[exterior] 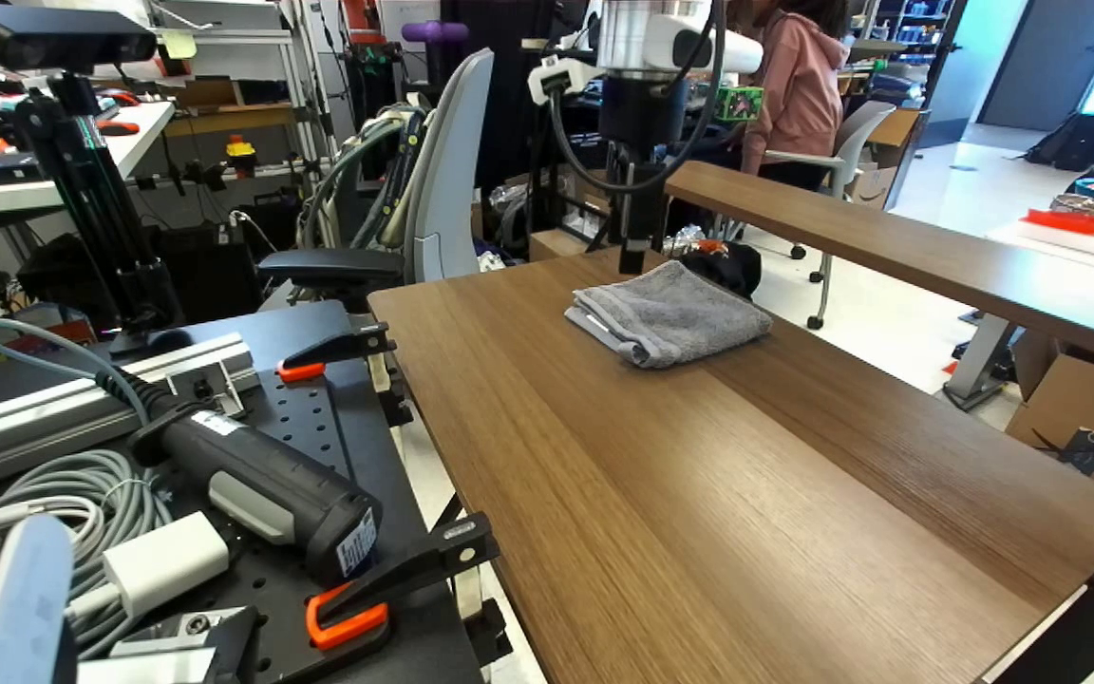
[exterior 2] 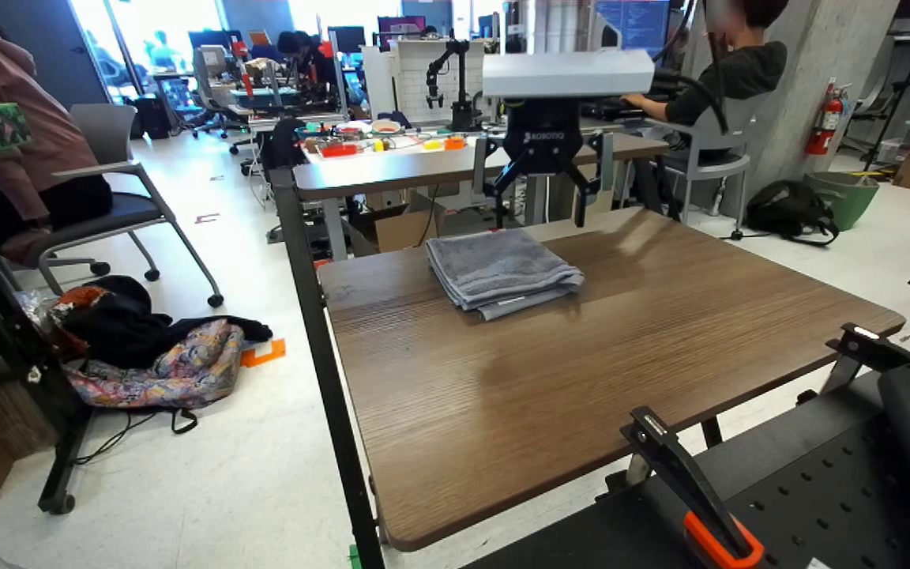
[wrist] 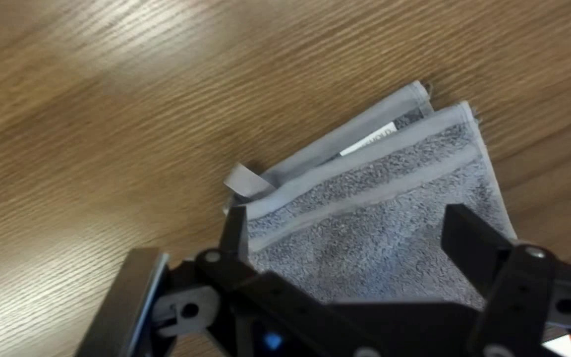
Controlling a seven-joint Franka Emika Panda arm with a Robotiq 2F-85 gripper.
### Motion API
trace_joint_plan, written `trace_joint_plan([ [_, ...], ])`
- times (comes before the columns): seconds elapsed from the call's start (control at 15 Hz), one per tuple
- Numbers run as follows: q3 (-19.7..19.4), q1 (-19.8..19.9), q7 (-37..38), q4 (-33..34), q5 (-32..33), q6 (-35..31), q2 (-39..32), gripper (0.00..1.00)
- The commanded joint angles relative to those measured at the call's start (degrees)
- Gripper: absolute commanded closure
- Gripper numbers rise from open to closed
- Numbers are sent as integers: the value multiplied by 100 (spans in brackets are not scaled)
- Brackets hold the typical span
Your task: Move the grey towel forwards.
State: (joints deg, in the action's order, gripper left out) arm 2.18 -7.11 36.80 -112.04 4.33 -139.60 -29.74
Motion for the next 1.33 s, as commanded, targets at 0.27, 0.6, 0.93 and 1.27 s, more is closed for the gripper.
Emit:
trace_joint_plan([
  [0.27,-558,-612,452,1729,-24,-109,-1430,0],
  [0.6,-646,-618,396,2316,-85,-66,-1977,0],
  [0.93,-627,-574,287,2403,-137,-25,-2199,0],
  [1.27,-557,-507,109,1964,-210,-49,-1903,0],
])
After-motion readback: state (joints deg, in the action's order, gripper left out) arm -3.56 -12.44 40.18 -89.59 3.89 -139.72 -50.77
